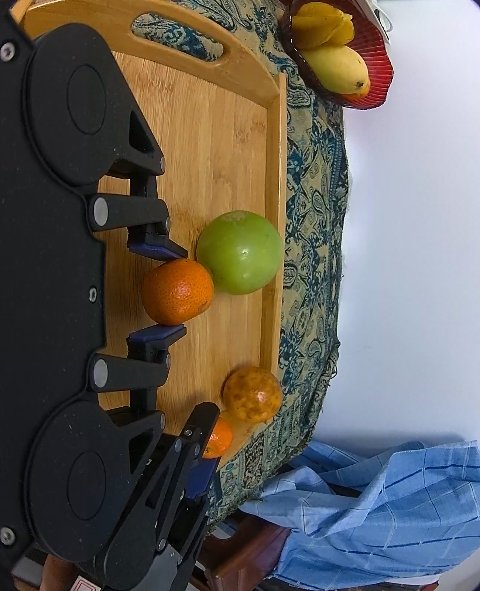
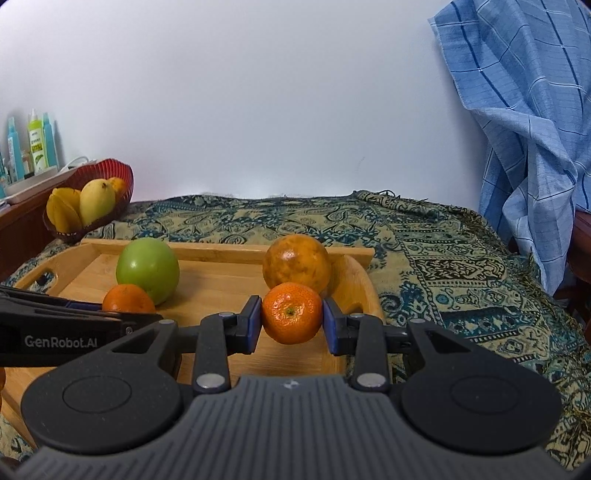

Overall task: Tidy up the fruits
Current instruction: 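Carry the mandarin with the left tool while the right tool carries its mandarin to the tray, then open the left tool beside the apple while the right tool releases its mandarin near the orange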

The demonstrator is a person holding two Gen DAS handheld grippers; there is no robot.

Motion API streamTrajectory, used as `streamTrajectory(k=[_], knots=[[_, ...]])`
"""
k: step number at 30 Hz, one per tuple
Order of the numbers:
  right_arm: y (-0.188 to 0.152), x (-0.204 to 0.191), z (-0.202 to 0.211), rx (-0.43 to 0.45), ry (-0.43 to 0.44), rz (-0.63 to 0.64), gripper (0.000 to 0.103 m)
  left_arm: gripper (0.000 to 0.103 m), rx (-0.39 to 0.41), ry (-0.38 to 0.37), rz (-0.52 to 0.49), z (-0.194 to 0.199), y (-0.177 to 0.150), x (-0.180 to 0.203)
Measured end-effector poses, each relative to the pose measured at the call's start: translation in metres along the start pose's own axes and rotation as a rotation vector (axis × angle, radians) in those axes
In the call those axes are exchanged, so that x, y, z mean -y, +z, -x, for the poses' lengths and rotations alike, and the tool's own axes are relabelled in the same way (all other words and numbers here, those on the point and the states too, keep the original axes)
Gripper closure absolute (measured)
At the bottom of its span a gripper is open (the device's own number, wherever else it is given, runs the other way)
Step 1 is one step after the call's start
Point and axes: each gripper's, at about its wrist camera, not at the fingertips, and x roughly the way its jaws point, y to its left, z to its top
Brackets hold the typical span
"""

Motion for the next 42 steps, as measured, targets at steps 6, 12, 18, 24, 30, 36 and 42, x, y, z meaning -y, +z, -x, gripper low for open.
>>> streamTrajectory(k=[6,12,18,24,30,36,42], knots=[[0.000,0.000,-0.006,-0.035,0.003,0.006,0.063,0.068,-0.009,0.006,0.006,-0.006,-0.001,-0.002],[-0.001,0.000,-0.010,-0.048,-0.006,0.002,0.063,0.068,-0.009,0.013,0.010,-0.009,-0.001,-0.004],[0.000,0.001,-0.012,-0.061,-0.010,-0.008,0.063,0.068,-0.006,0.022,0.002,-0.010,-0.001,-0.004],[-0.001,0.001,-0.012,-0.064,-0.012,-0.014,0.063,0.068,-0.005,0.026,-0.005,-0.010,-0.001,-0.004],[-0.001,0.001,-0.012,-0.067,-0.012,-0.010,0.063,0.068,-0.006,0.029,-0.010,-0.010,-0.001,-0.003],[-0.001,0.001,-0.012,-0.069,-0.010,-0.011,0.062,0.067,-0.006,0.031,-0.014,-0.011,-0.001,-0.003],[0.000,0.001,-0.012,-0.065,-0.010,-0.012,0.061,0.064,-0.010,0.040,-0.037,-0.010,-0.002,-0.002]])
